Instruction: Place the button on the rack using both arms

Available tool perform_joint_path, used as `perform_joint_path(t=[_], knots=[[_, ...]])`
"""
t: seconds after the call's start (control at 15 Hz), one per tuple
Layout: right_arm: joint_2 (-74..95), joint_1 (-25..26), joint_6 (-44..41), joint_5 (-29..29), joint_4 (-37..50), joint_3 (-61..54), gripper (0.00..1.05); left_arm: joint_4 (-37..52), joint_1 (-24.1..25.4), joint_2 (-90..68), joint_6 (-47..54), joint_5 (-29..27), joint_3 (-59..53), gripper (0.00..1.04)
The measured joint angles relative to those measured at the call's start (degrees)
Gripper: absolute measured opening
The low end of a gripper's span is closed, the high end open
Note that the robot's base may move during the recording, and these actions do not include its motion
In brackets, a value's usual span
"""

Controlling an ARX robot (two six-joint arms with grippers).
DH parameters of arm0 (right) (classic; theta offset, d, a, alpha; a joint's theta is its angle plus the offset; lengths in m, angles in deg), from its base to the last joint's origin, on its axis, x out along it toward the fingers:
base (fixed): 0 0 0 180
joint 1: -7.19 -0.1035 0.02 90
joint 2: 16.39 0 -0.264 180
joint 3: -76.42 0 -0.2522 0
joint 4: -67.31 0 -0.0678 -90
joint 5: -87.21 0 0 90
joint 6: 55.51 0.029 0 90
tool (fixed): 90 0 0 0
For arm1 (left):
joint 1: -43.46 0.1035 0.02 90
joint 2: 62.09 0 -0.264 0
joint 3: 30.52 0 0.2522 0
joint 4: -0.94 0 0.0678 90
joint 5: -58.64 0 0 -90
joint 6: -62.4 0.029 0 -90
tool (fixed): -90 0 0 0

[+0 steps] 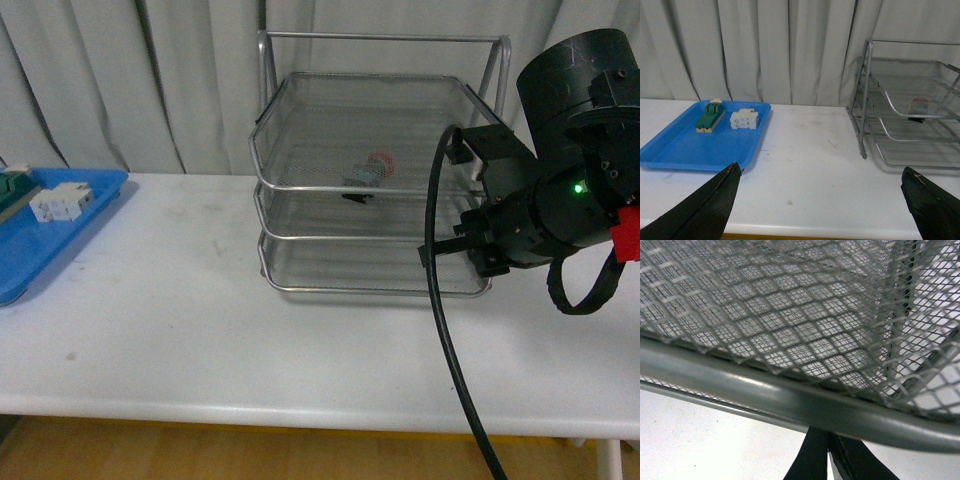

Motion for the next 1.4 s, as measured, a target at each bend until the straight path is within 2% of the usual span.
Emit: perform_joint_path(t=[0.13,0.47,0.67,0.8,0.86,0.93,1.0,1.13,1.2,1.26,1.4], knots=[[-0.42,-0.09,0.22,-0.33,1.46,-1.14,0.02,0.00,0.00,0.00,0.00,0.00,0.00,0.98],[-12.11,-1.18,2.05,-7.93,4.24,-13.40,0.02,0.02,0.00,0.00,0.00,0.00,0.00,0.98],[-24.85,0.76,5.79,-16.33,11.34,-27.41,0.02,0.00,0.00,0.00,0.00,0.00,0.00,0.98],[-37.35,4.39,8.52,-20.76,17.11,-39.95,0.02,0.02,0.00,0.00,0.00,0.00,0.00,0.98],[-38.47,3.65,7.39,-11.82,34.10,-47.34,0.02,0.00,0.00,0.00,0.00,-0.02,0.00,0.98],[-40.96,4.07,5.75,-3.08,45.64,-54.90,0.02,0.11,0.00,0.00,0.02,0.09,0.00,0.98],[-47.84,5.70,4.59,2.49,53.37,-62.60,0.02,-0.04,0.04,0.00,0.00,-0.07,0.00,0.98],[-62.82,8.61,3.98,2.10,49.44,-67.34,0.02,0.07,0.13,0.00,0.00,0.02,0.00,0.98],[-66.62,12.28,3.52,-2.36,46.73,-68.41,0.02,0.04,0.11,0.00,0.00,0.04,0.00,0.98],[-69.61,13.90,3.48,-2.38,43.87,-68.91,0.02,0.04,0.11,0.00,0.00,-0.11,0.00,0.98],[-75.84,13.44,3.43,-3.02,39.15,-69.57,0.02,0.04,0.11,0.00,0.00,-0.04,0.00,0.98]])
